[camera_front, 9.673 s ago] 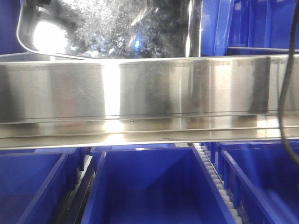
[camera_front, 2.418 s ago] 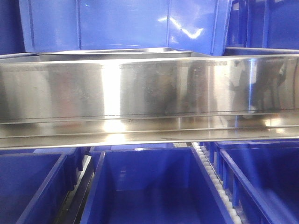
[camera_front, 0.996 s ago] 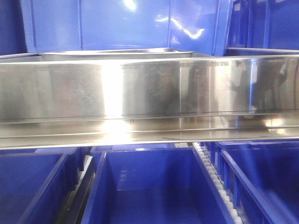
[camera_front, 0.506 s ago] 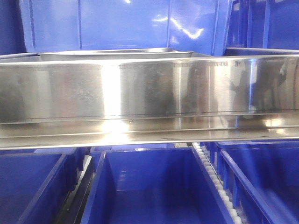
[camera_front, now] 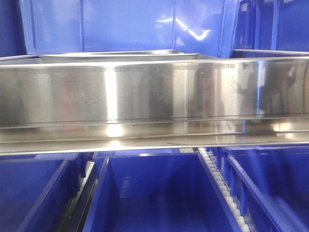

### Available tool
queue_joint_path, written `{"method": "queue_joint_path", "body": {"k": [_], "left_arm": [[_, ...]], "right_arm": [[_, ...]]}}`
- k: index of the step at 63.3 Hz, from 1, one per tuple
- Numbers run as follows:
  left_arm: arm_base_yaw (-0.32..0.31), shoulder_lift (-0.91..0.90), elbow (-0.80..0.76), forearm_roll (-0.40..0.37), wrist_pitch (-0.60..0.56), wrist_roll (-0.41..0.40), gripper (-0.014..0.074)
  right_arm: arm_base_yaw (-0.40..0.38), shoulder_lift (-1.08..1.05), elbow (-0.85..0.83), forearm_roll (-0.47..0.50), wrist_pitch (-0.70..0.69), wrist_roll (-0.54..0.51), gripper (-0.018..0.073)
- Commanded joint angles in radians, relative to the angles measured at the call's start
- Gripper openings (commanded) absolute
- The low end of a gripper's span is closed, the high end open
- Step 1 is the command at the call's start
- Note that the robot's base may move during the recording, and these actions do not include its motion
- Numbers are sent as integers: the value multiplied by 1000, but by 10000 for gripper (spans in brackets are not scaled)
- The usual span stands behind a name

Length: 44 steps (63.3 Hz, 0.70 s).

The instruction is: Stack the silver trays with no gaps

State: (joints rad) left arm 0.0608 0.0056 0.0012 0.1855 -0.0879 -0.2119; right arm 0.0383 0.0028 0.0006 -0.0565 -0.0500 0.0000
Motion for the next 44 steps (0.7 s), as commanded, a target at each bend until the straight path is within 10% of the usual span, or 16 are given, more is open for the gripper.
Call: {"method": "queue_joint_path", "body": {"k": [1,44], "left_arm": [[-26,-6,-1,-7,10,51,-9],[-51,-6,-1,-7,10,51,-9]], "right_arm": [[-6,-3,-1,4,-29,-11,-79],[-6,-3,-1,4,-31,-11,-79]]}}
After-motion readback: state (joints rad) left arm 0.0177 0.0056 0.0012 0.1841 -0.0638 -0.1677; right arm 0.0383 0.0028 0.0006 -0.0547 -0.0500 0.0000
